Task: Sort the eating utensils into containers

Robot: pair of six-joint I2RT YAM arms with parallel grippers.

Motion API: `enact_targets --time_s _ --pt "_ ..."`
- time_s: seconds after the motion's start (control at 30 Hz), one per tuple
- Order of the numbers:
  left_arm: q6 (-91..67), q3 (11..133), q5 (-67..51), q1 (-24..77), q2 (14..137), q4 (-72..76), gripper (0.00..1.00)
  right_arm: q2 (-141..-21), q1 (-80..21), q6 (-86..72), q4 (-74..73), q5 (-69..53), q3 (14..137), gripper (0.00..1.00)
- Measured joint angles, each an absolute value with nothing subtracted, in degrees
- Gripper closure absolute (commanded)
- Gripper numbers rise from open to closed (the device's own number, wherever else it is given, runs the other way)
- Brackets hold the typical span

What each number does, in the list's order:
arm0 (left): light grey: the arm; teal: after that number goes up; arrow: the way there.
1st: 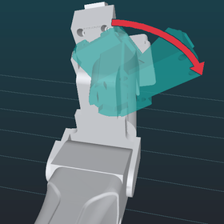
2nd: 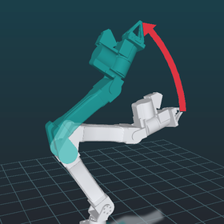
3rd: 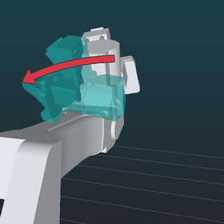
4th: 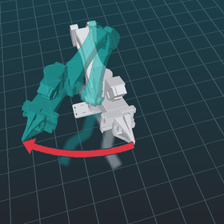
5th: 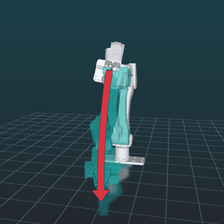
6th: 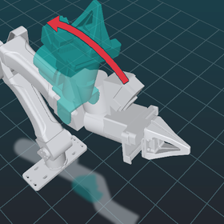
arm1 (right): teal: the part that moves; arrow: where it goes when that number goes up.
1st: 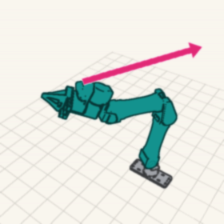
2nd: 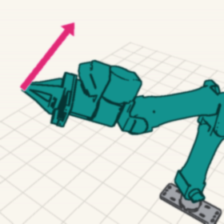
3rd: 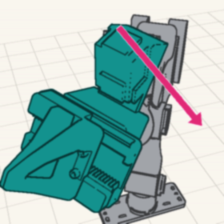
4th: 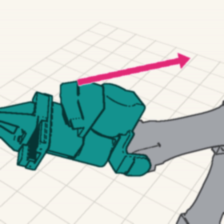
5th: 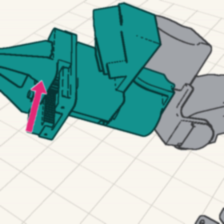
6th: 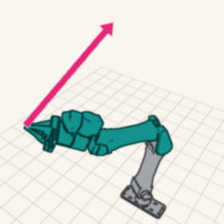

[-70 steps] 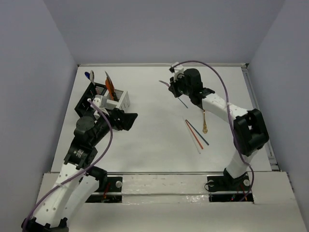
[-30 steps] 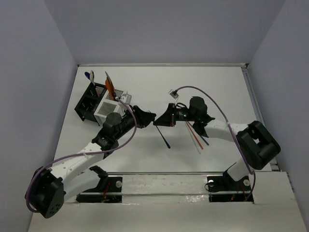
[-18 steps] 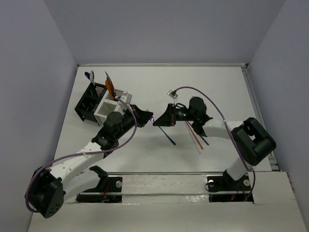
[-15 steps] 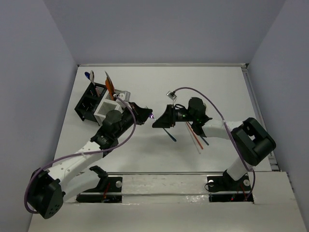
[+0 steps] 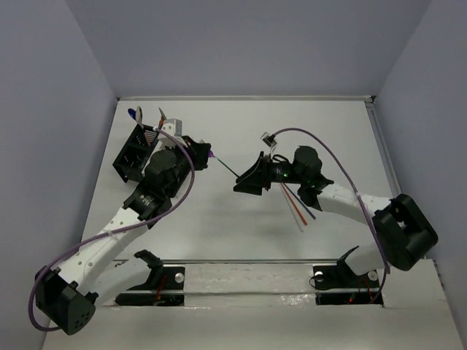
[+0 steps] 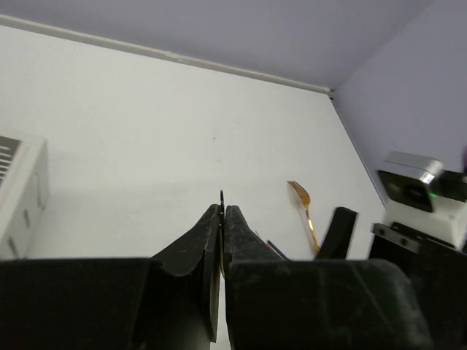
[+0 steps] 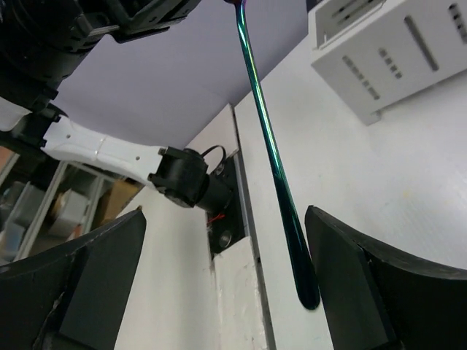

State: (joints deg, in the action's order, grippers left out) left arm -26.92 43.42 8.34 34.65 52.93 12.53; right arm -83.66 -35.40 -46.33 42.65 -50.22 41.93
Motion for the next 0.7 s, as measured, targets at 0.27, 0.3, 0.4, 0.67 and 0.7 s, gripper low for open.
enact_targets --time_s 0.27,0.3,0.4,0.67,0.7 --pt "-21.4 51.7 19.1 33.2 52.6 1.9 1.0 -72.1 -35.3 -39.0 35.4 -41.3 40.2 0.01" --pt "-20.5 52.6 20.8 32.3 52.6 0.3 1.0 -71.6 -35.3 -38.7 35.0 -40.7 40.2 0.01" --pt "-18.7 55.6 26.2 29.2 52.8 -5.8 1.0 -70.8 -35.3 -37.3 33.3 -38.4 40.2 0.01" --pt "-15.5 60.1 34.5 17.8 52.8 -12.6 1.0 -70.6 -34.9 -35.5 29.7 -34.0 38.8 0.02" --pt "-15.0 60.2 35.4 17.4 52.8 -12.8 1.0 -70.6 -34.8 -35.4 29.5 -33.7 38.8 0.03"
